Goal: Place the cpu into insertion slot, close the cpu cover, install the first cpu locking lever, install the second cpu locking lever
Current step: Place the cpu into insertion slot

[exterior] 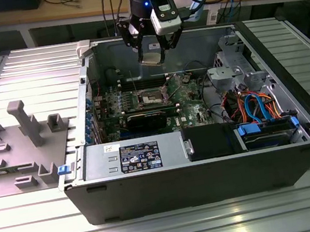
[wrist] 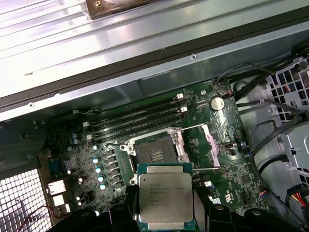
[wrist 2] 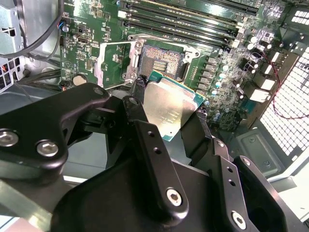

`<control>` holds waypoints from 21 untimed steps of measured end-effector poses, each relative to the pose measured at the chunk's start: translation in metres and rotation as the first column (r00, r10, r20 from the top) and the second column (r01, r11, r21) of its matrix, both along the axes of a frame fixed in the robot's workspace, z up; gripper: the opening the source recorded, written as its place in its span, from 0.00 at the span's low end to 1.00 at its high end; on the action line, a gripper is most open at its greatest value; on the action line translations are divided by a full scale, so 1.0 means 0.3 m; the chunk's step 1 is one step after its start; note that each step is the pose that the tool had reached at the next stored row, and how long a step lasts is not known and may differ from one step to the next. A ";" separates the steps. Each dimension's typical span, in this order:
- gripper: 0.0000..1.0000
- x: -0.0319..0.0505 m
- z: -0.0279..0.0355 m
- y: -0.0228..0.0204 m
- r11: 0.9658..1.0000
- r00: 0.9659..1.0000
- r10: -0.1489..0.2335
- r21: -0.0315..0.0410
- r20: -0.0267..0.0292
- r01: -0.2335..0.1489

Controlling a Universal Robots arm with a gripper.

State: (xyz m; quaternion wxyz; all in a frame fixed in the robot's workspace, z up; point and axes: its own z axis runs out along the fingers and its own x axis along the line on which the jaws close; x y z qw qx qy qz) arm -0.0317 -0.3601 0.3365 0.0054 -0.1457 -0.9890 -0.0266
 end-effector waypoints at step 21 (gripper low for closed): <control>0.54 0.000 0.000 0.000 1.000 1.000 -0.023 0.000 0.000 0.023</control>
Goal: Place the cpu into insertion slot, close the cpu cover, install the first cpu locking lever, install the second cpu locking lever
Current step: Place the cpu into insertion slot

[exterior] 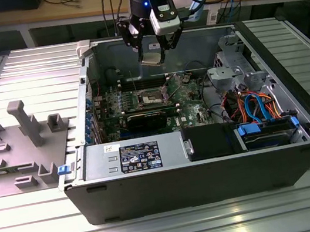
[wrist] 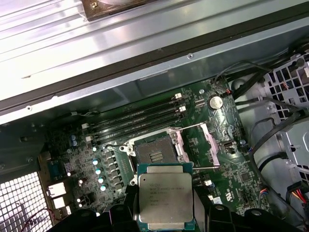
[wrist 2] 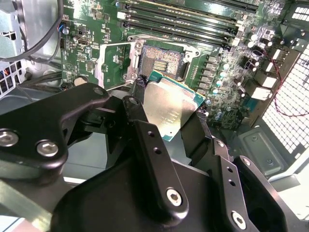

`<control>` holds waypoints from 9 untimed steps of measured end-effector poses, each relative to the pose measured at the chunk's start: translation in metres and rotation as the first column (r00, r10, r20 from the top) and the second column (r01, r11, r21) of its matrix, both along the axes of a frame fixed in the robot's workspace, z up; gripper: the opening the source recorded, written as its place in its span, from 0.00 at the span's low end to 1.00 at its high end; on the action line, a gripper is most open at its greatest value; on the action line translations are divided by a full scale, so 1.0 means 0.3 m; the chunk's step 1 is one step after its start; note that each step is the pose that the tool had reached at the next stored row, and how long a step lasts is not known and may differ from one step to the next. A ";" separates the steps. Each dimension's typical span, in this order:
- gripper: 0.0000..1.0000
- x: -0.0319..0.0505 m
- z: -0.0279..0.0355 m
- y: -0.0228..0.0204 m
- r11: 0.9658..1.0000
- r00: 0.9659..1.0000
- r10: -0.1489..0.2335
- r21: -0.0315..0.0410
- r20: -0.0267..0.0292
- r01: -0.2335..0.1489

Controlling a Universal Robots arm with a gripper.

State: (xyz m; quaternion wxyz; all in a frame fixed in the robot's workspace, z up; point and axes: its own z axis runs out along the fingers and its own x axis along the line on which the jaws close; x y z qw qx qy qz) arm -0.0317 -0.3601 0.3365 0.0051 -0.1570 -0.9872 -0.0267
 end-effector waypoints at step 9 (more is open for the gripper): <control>0.54 0.000 0.000 0.000 1.000 1.000 -0.009 0.000 0.000 0.009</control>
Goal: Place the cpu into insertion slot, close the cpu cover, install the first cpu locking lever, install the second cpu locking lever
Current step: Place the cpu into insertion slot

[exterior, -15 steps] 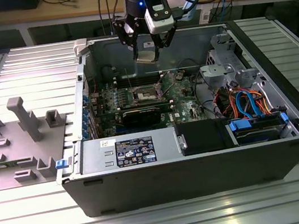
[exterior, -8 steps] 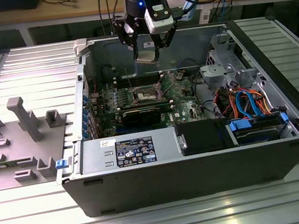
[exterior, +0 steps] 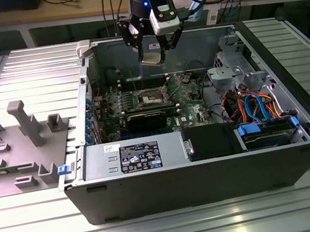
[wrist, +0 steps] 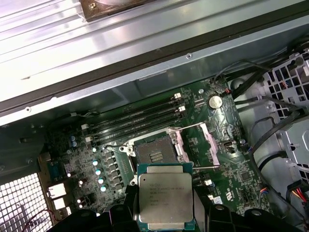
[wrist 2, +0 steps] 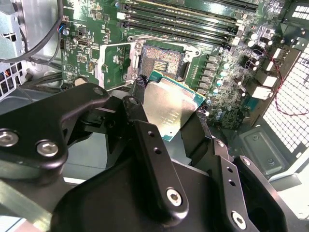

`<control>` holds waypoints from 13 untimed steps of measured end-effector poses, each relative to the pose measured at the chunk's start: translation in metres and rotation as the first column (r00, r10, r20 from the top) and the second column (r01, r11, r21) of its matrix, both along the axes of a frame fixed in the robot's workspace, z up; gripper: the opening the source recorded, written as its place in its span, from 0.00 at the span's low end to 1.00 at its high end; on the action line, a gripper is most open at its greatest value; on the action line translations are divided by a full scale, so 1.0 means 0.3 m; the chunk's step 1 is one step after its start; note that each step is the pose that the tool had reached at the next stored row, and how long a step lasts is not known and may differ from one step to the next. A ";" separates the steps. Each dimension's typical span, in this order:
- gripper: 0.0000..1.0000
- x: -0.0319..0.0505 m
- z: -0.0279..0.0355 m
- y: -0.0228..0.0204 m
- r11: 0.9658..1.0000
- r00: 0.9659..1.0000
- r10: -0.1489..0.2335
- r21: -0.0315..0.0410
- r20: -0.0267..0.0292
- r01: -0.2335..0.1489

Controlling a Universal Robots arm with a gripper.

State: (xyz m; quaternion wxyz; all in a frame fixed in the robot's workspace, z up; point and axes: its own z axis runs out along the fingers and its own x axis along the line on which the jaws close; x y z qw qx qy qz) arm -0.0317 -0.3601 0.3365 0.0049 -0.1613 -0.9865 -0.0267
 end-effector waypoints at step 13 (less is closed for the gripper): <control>0.54 0.000 0.000 0.000 1.000 1.000 -0.014 0.000 0.000 0.014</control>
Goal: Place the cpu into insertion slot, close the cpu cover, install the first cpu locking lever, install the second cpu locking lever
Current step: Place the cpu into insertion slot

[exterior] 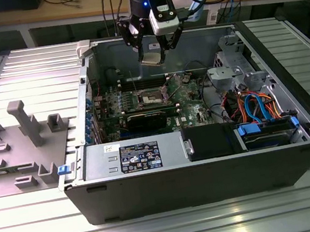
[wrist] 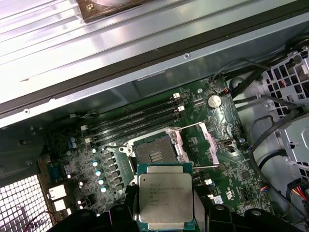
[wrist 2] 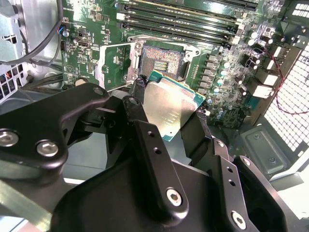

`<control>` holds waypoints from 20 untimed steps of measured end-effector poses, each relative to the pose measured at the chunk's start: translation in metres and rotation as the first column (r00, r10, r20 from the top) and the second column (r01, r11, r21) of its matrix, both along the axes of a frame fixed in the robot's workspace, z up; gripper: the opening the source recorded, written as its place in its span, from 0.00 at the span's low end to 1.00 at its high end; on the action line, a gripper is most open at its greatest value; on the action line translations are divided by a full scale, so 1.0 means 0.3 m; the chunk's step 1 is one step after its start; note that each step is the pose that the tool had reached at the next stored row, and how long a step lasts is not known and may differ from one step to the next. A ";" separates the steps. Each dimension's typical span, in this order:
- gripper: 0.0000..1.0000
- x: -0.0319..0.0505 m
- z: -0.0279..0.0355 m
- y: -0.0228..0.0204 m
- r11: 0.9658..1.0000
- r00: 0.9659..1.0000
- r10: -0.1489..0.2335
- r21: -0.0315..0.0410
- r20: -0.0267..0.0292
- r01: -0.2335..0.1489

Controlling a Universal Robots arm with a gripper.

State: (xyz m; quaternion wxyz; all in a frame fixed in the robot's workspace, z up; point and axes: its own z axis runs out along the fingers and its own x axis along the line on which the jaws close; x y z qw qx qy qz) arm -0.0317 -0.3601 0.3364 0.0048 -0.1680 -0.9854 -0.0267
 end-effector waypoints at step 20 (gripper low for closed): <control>0.54 0.000 0.000 0.000 1.000 1.000 -0.015 0.000 0.000 0.015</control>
